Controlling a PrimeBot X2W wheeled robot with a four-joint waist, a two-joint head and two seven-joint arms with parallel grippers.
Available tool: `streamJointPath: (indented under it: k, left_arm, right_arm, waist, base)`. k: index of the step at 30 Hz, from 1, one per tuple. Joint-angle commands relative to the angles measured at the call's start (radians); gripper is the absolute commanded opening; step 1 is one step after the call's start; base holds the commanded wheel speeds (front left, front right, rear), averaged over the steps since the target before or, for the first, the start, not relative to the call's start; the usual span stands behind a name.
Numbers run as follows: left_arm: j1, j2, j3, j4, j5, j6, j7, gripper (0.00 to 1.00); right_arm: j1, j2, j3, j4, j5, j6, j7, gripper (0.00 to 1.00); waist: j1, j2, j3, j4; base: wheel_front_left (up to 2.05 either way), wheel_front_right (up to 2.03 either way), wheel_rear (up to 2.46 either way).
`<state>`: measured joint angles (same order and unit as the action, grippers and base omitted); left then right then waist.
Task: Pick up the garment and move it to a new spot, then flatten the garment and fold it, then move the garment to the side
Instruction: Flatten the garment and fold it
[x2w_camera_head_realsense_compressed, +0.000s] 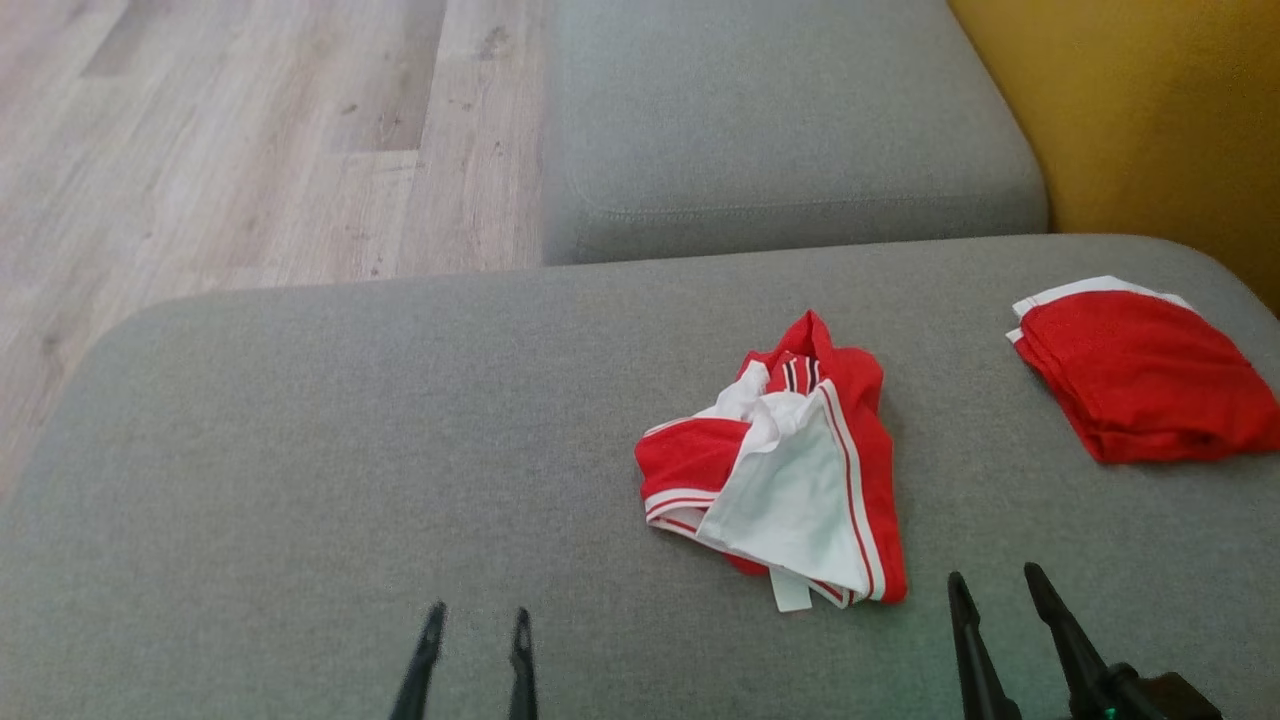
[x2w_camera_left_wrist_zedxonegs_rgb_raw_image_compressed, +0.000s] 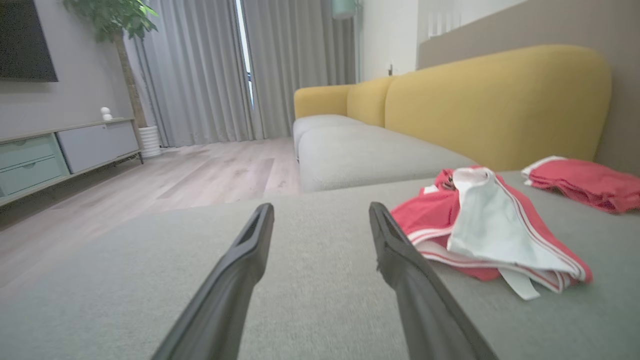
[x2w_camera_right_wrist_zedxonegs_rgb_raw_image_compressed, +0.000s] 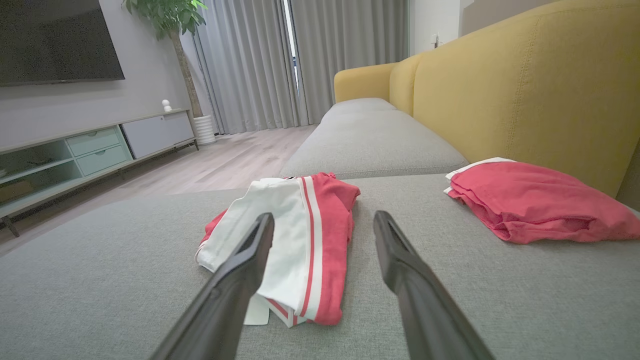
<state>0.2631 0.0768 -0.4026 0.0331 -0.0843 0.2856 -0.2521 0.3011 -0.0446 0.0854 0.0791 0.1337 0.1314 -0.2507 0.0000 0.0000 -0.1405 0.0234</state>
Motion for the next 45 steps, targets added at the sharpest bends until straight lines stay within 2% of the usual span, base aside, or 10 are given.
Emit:
streamJointPath:
  k: [1,9,17,24,38,39,40,41,44,45]
  left_arm:
    - [-0.047,-0.014,0.014,0.000,0.029,-0.020,-0.010,1.00]
    - [-0.212,-0.019,-0.059,0.189,0.029,-0.125,-0.010,1.00]
    - [-0.445,-0.026,-0.189,0.452,-0.063,-0.232,0.022,1.00]
    - [-0.603,-0.026,-0.313,0.579,-0.173,-0.233,0.042,1.00]
    - [-0.720,-0.026,-0.431,0.686,-0.319,-0.223,-0.004,1.00]
    - [-0.728,-0.026,-0.437,0.689,-0.323,-0.224,-0.006,0.94]
    - [-0.736,-0.026,-0.444,0.689,-0.326,-0.225,-0.007,0.51]
    - [-0.742,-0.026,-0.449,0.688,-0.331,-0.225,-0.008,0.36]
    - [-0.758,-0.026,-0.461,0.693,-0.342,-0.224,-0.009,0.00]
    - [-0.763,-0.027,-0.463,0.692,-0.345,-0.224,-0.009,0.00]
  right_arm:
    - [-0.037,-0.006,0.022,-0.035,0.008,-0.001,-0.011,1.00]
    - [-0.058,-0.006,0.044,-0.036,0.004,-0.001,-0.011,1.00]
    - [-0.102,-0.014,0.081,-0.025,-0.007,-0.001,-0.011,1.00]
    - [-0.159,-0.026,0.108,-0.025,-0.002,-0.001,-0.011,1.00]
    - [-0.195,-0.029,0.118,-0.018,0.004,-0.001,-0.011,1.00]
    - [-0.197,-0.028,0.118,-0.019,0.004,-0.001,-0.011,1.00]
    - [-0.198,-0.028,0.118,-0.019,0.004,-0.001,-0.011,1.00]
    - [-0.200,-0.028,0.118,-0.019,0.004,-0.001,-0.011,1.00]
    - [-0.202,-0.027,0.121,-0.016,0.003,-0.001,-0.011,1.00]
    - [-0.203,-0.026,0.122,-0.015,0.003,-0.001,-0.011,1.00]
  waist:
    - [0.0000,0.0000,0.012,0.003]
    - [0.0000,0.0000,0.076,-0.016]
    - [0.0000,0.0000,0.155,-0.086]
    - [0.0000,0.0000,0.225,-0.160]
    - [0.0000,0.0000,0.254,-0.250]
    - [0.0000,0.0000,0.256,-0.254]
    - [0.0000,0.0000,0.258,-0.257]
    - [0.0000,0.0000,0.259,-0.261]
    - [0.0000,0.0000,0.257,-0.272]
    - [0.0000,0.0000,0.256,-0.276]
  base:
    - [0.00,0.00,0.00]
    - [0.00,0.00,0.00]
    - [0.00,0.00,0.00]
    - [0.00,0.00,0.00]
    - [0.00,0.00,0.00]
    - [0.00,0.00,0.00]
    - [0.00,0.00,0.00]
    - [0.00,0.00,0.00]
    - [0.00,0.00,0.00]
    - [0.00,0.00,0.00]
